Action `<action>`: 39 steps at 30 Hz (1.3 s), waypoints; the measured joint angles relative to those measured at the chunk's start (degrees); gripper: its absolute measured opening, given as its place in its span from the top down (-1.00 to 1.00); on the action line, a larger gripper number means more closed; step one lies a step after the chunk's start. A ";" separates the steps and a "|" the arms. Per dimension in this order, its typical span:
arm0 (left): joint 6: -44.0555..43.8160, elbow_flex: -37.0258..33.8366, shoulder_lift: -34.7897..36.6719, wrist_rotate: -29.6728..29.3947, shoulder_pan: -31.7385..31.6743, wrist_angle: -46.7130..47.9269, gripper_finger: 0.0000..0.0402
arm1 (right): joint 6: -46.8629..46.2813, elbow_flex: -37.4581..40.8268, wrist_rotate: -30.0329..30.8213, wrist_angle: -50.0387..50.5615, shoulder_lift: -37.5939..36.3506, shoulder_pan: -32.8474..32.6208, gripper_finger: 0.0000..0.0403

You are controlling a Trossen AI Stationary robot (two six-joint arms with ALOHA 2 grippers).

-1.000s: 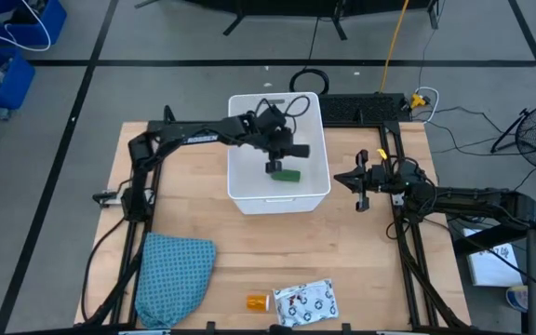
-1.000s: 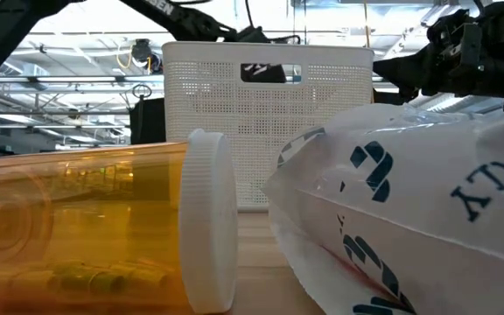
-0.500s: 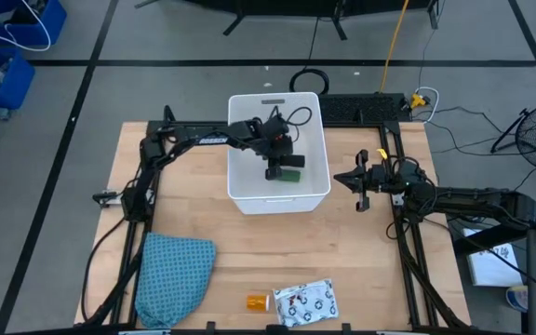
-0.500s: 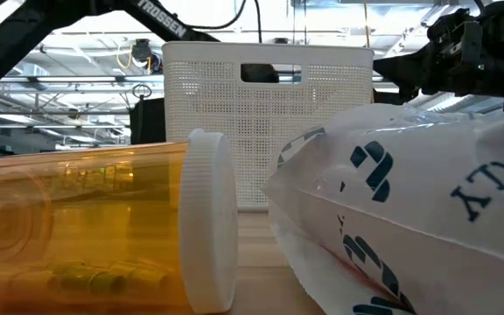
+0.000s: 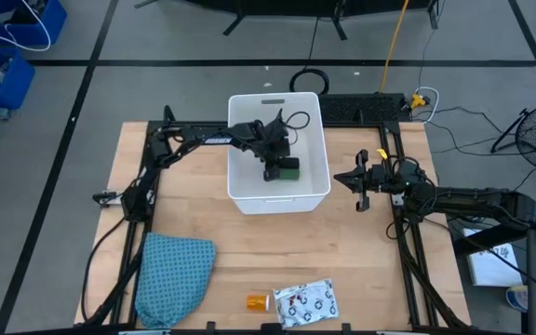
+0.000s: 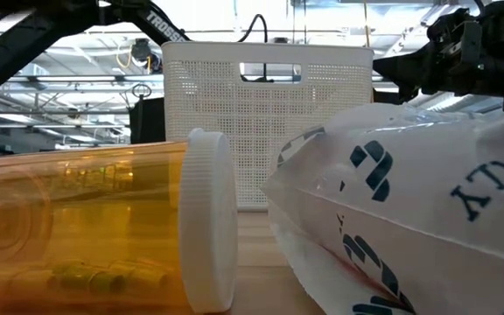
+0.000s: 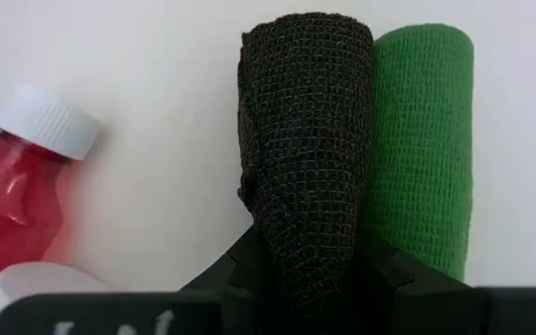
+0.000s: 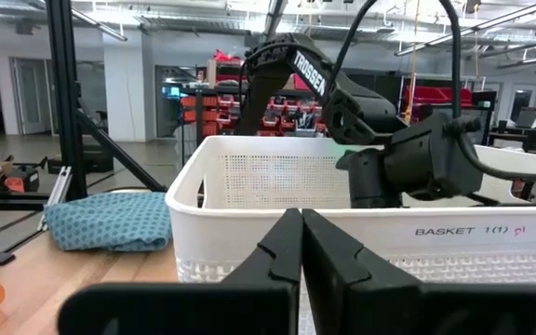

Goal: Pick & place medical supplies in basket/bin
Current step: Put the black bandage into the white bin, then put the white mailer bag into the white bin

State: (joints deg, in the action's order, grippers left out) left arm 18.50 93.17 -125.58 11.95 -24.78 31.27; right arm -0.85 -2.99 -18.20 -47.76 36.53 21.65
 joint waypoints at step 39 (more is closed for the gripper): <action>1.07 -0.99 24.46 0.49 6.96 6.88 -0.20 | -2.28 -0.01 -0.17 0.34 0.00 0.00 1.00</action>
State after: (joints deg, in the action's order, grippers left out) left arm 19.57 92.17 -101.12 12.44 -17.81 38.15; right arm -3.13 -3.01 -18.37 -47.42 36.53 21.65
